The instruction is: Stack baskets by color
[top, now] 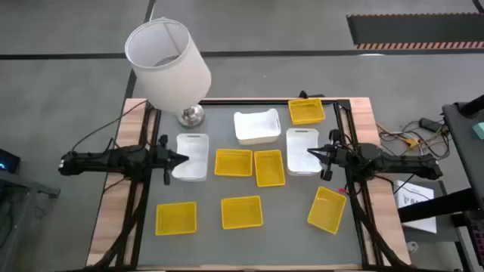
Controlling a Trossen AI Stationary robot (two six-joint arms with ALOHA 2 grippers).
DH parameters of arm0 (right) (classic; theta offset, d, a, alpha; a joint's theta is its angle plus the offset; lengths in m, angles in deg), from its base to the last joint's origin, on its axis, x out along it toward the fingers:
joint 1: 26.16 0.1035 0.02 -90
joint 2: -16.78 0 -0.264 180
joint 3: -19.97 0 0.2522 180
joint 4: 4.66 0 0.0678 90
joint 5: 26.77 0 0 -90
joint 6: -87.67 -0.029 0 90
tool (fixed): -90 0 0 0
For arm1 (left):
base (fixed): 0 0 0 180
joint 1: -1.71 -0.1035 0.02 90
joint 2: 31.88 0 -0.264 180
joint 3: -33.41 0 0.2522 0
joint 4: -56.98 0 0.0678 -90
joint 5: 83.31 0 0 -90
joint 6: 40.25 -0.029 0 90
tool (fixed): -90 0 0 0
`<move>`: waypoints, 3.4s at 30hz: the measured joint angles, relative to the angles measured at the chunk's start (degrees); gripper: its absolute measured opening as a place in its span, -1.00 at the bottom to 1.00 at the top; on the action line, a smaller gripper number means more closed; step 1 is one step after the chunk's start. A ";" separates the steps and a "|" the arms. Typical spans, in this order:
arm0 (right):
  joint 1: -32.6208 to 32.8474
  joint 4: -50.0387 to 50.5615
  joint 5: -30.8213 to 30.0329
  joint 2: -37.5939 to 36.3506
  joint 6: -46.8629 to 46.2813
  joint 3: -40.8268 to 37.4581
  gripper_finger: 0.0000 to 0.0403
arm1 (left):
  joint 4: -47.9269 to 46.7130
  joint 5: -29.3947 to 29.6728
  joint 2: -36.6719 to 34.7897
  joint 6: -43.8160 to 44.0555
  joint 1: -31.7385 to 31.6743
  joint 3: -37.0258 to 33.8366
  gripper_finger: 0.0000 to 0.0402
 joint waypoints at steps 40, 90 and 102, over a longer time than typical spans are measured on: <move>-0.01 0.00 0.02 -0.01 0.00 0.01 -0.96 | 0.00 -0.02 0.00 0.00 0.00 0.01 -0.98; 0.00 -0.02 0.00 -0.01 0.00 0.01 -0.96 | 0.00 -0.02 0.00 0.00 0.00 0.00 -0.98; -0.01 -0.02 0.02 -0.02 0.00 0.02 -0.96 | 0.02 0.00 0.00 -7.92 0.02 0.00 -0.98</move>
